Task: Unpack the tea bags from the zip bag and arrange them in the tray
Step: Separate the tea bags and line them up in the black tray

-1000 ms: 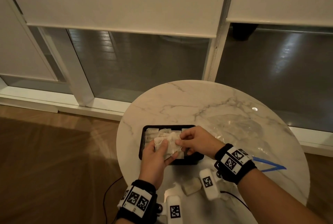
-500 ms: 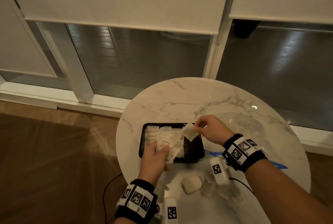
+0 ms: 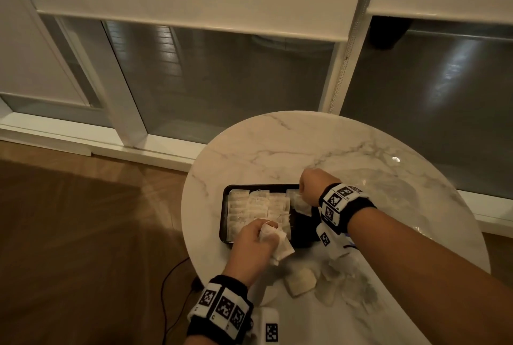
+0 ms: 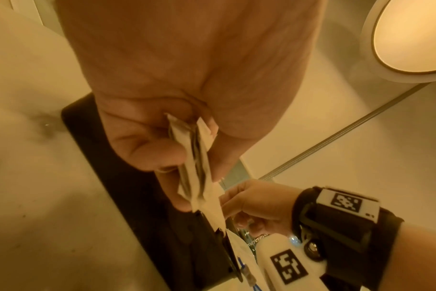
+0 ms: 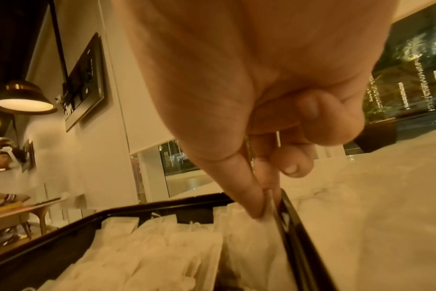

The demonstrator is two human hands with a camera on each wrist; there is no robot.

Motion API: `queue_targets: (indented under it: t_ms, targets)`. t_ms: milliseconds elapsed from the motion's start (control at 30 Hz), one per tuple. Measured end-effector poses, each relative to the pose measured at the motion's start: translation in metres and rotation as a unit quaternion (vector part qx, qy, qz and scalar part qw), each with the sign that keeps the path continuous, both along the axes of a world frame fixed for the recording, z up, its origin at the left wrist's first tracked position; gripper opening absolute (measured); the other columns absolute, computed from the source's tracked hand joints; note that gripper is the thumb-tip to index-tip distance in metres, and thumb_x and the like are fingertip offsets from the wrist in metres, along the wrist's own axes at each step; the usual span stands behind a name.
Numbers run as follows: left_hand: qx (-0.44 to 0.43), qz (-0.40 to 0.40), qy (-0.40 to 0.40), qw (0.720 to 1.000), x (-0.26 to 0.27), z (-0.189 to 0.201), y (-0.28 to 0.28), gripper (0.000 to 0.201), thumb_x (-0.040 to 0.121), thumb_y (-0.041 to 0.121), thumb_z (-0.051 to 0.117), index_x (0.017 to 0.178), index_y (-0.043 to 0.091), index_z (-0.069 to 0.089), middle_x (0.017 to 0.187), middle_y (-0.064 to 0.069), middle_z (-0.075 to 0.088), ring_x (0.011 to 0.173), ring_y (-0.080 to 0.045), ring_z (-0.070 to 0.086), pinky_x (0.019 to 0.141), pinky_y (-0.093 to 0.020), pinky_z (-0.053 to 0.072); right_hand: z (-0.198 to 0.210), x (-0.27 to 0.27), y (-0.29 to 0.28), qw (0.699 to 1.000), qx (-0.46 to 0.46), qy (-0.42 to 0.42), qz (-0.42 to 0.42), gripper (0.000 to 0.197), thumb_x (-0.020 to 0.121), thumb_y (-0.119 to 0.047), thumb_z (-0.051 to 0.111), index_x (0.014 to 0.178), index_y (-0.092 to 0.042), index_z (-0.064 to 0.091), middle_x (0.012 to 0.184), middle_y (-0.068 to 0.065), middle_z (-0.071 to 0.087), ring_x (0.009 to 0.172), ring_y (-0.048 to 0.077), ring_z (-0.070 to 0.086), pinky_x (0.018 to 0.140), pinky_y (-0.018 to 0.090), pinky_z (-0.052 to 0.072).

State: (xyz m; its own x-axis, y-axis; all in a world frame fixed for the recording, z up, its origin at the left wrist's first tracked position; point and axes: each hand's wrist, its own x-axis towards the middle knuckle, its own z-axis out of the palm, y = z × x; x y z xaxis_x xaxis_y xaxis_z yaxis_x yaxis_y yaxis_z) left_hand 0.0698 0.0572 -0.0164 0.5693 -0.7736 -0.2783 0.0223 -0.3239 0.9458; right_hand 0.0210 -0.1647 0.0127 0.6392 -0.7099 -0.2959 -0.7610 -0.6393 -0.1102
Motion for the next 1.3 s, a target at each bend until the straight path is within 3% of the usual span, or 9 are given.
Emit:
queue_targets:
  t_ms: [100, 267, 400, 633, 800, 900, 1000, 1167, 1300]
  targets:
    - [0.0, 0.007, -0.005, 1.0, 0.001, -0.004, -0.002, 0.021, 0.094, 0.013, 0.059, 0.107, 0.026, 0.069, 0.102, 0.005, 0.071, 0.096, -0.013, 0.068, 0.085, -0.037, 0.061, -0.006, 0.009, -0.005, 1.0, 0.009, 0.012, 0.012, 0.016, 0.088, -0.014, 0.062, 0.097, -0.014, 0.075, 0.089, 0.006, 0.072, 0.079, 0.026, 0.068, 0.081, 0.04, 0.061]
    - [-0.046, 0.041, -0.01, 0.998, 0.003, -0.006, -0.003, 0.022, 0.095, 0.009, 0.059, 0.1, 0.027, 0.07, 0.095, 0.006, 0.072, 0.091, -0.01, 0.069, 0.075, -0.027, 0.059, 0.002, 0.015, -0.008, 0.999, 0.036, 0.029, 0.027, 0.012, 0.088, -0.012, 0.066, 0.093, -0.016, 0.077, 0.093, 0.006, 0.073, 0.086, 0.026, 0.069, 0.084, 0.037, 0.06]
    - [-0.046, 0.046, -0.025, 0.998, 0.004, -0.008, -0.004, 0.023, 0.095, 0.008, 0.061, 0.096, 0.029, 0.069, 0.096, 0.008, 0.072, 0.093, -0.009, 0.068, 0.083, -0.029, 0.059, 0.0, 0.017, -0.013, 0.996, 0.055, 0.053, 0.039, 0.011, 0.084, -0.01, 0.073, 0.09, -0.017, 0.079, 0.094, 0.005, 0.075, 0.089, 0.024, 0.07, 0.083, 0.035, 0.06]
    - [-0.042, 0.038, -0.037, 0.998, 0.007, -0.013, -0.005, 0.022, 0.095, 0.009, 0.06, 0.096, 0.029, 0.069, 0.096, 0.008, 0.071, 0.091, -0.004, 0.067, 0.082, -0.021, 0.056, -0.005, 0.019, -0.008, 0.998, -0.03, 0.056, 0.025, 0.014, 0.091, -0.014, 0.059, 0.1, -0.013, 0.069, 0.093, 0.006, 0.067, 0.082, 0.026, 0.066, 0.08, 0.038, 0.06]
    - [-0.038, 0.038, -0.032, 0.998, 0.008, -0.015, -0.004, 0.02, 0.094, 0.01, 0.061, 0.096, 0.027, 0.07, 0.097, 0.006, 0.072, 0.094, -0.01, 0.068, 0.088, -0.032, 0.058, -0.004, 0.022, 0.0, 0.993, -0.083, 0.071, 0.046, 0.016, 0.095, -0.01, 0.05, 0.108, -0.013, 0.06, 0.099, 0.008, 0.061, 0.088, 0.028, 0.06, 0.075, 0.037, 0.053]
    - [-0.036, 0.035, -0.031, 0.998, 0.008, -0.015, -0.004, 0.02, 0.095, 0.009, 0.06, 0.098, 0.027, 0.069, 0.098, 0.006, 0.072, 0.096, -0.009, 0.068, 0.089, -0.03, 0.058, -0.003, 0.024, 0.003, 0.993, -0.089, 0.069, 0.043, 0.02, 0.094, -0.009, 0.05, 0.11, -0.012, 0.061, 0.105, 0.01, 0.064, 0.088, 0.029, 0.061, 0.079, 0.039, 0.055]
    - [-0.044, 0.034, -0.03, 0.998, 0.008, -0.013, -0.001, 0.021, 0.095, 0.009, 0.06, 0.098, 0.028, 0.069, 0.098, 0.008, 0.072, 0.095, -0.008, 0.068, 0.088, -0.029, 0.058, 0.0, 0.023, 0.003, 0.994, -0.084, 0.059, 0.035, 0.019, 0.091, -0.006, 0.053, 0.107, -0.011, 0.064, 0.096, 0.009, 0.062, 0.084, 0.029, 0.061, 0.079, 0.039, 0.057]
    - [-0.061, 0.045, -0.01, 0.997, 0.011, -0.003, 0.003, 0.02, 0.097, 0.01, 0.06, 0.099, 0.028, 0.067, 0.097, 0.005, 0.071, 0.093, -0.016, 0.069, 0.064, -0.024, 0.051, 0.018, 0.009, -0.008, 0.997, 0.001, -0.063, -0.042, 0.015, 0.086, -0.015, 0.072, 0.101, -0.012, 0.07, 0.099, 0.007, 0.068, 0.084, 0.025, 0.067, 0.081, 0.038, 0.06]
    - [-0.081, 0.064, 0.043, 0.994, 0.01, 0.006, 0.005, 0.017, 0.099, 0.013, 0.059, 0.108, 0.023, 0.068, 0.102, -0.002, 0.072, 0.089, -0.019, 0.07, 0.055, -0.024, 0.052, 0.037, -0.02, 0.007, 0.957, 0.069, -0.256, -0.119, 0.014, 0.088, -0.028, 0.071, 0.098, -0.02, 0.071, 0.091, 0.001, 0.071, 0.072, 0.015, 0.069, 0.07, 0.028, 0.055]
